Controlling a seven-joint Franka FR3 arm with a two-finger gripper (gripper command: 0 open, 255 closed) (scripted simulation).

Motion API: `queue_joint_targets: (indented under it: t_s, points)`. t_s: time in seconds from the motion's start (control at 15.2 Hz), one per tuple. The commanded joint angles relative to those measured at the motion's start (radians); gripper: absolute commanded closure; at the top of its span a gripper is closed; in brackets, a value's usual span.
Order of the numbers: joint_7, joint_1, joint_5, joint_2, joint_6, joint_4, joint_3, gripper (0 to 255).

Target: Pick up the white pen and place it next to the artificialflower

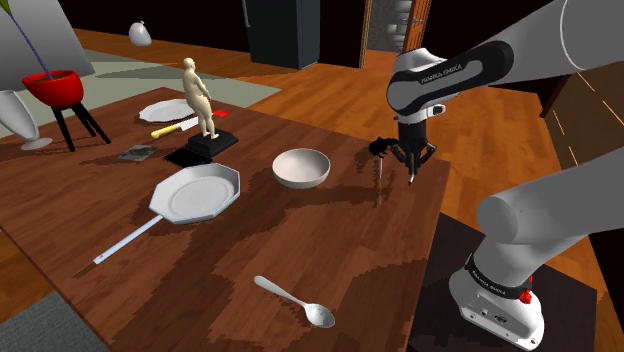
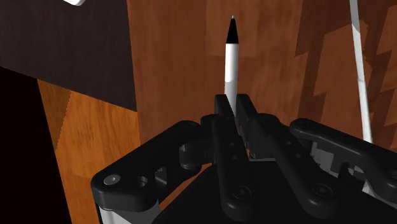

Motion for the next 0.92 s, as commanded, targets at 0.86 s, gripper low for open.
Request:
queue_joint_targets:
  t_s: [0.86]
  points:
    - [0.018, -0.003, -0.001, 0.057, 0.116, -0.060, 0.019, 255]
